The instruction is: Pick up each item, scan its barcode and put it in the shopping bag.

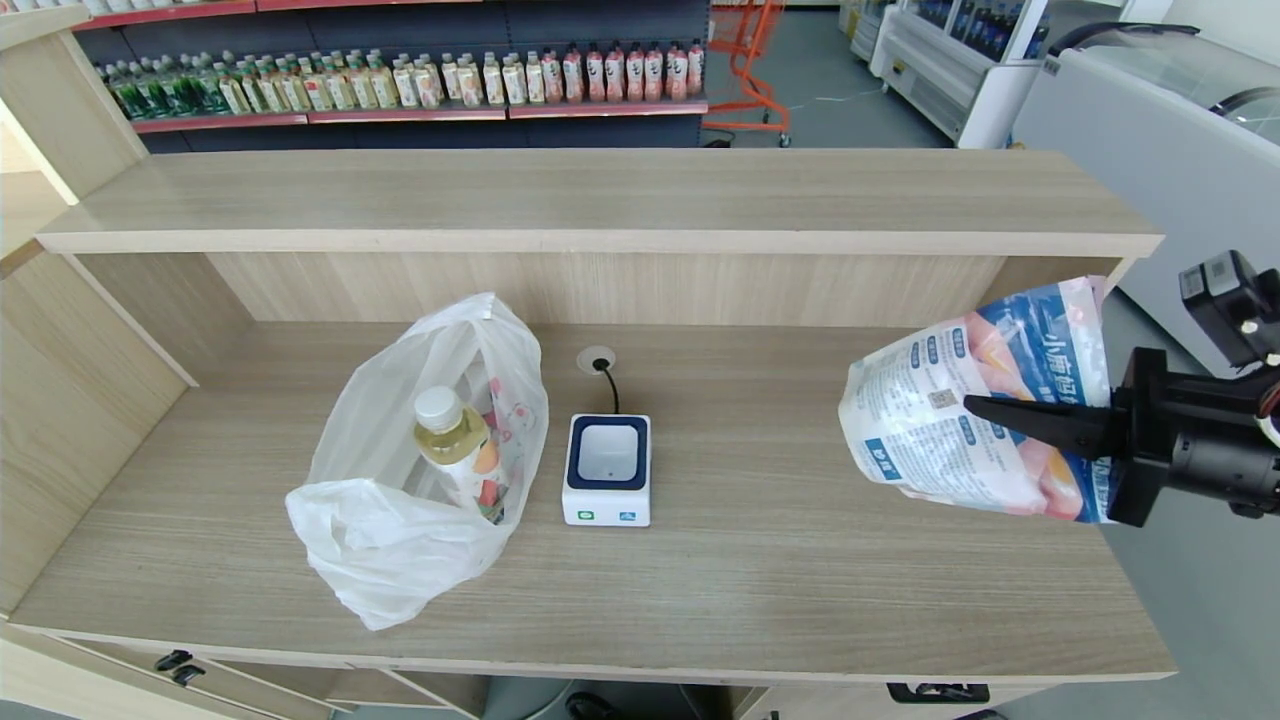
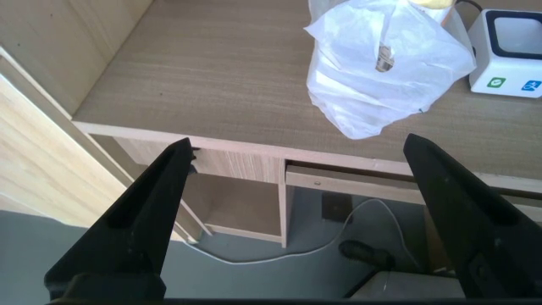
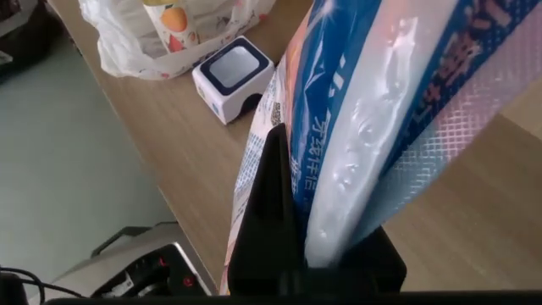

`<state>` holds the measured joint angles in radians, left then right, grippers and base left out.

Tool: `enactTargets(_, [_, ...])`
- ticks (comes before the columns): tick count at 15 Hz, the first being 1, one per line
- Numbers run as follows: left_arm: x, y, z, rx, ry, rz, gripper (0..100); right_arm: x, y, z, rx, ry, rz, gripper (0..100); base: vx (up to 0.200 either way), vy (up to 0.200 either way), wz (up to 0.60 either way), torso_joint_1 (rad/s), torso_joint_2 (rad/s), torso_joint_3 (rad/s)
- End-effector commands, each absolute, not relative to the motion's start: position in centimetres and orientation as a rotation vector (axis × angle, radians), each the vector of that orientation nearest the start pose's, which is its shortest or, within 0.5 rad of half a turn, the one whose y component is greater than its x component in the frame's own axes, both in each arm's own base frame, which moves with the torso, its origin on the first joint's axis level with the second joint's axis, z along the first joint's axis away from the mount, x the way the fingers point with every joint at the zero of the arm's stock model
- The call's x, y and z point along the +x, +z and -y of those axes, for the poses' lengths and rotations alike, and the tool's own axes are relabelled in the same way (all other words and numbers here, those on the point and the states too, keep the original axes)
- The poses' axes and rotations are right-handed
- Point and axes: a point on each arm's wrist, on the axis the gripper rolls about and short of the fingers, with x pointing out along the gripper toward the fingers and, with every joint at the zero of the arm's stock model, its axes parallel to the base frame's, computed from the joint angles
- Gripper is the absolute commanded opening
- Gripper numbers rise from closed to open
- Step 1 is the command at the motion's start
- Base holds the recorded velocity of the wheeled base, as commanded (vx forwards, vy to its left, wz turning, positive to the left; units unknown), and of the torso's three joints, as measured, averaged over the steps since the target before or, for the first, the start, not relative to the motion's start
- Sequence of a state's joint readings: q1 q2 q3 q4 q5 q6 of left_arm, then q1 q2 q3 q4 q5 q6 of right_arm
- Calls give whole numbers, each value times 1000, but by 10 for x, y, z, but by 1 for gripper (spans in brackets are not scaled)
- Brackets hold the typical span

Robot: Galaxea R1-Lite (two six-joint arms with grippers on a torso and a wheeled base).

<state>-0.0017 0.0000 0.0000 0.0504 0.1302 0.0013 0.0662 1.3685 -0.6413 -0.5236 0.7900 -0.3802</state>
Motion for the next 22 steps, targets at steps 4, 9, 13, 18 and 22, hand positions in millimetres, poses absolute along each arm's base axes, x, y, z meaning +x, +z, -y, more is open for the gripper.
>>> enactTargets(4, [-23, 70, -3, 0, 129, -50, 100, 192, 208, -31, -240, 915, -49, 0, 0, 150, 0, -2, 1, 4])
enactTargets(9, [-23, 70, -3, 2, 129, -50, 100, 193, 209, -31, -213, 920, -56, 0, 0, 200, 0, 7, 4, 2])
enactTargets(13, [-23, 70, -3, 3, 129, -51, 100, 199, 207, -32, -207, 925, -69, 0, 0, 200, 0, 4, 4, -1])
enactTargets(18, [-23, 70, -3, 12, 127, -51, 100, 223, 205, -33, -232, 920, -68, 0, 0, 160, 0, 2, 3, 2])
enactTargets(22, [-23, 70, -3, 14, 127, -53, 100, 236, 199, -34, -251, 915, -43, 0, 100, 0, 0, 0, 1, 4])
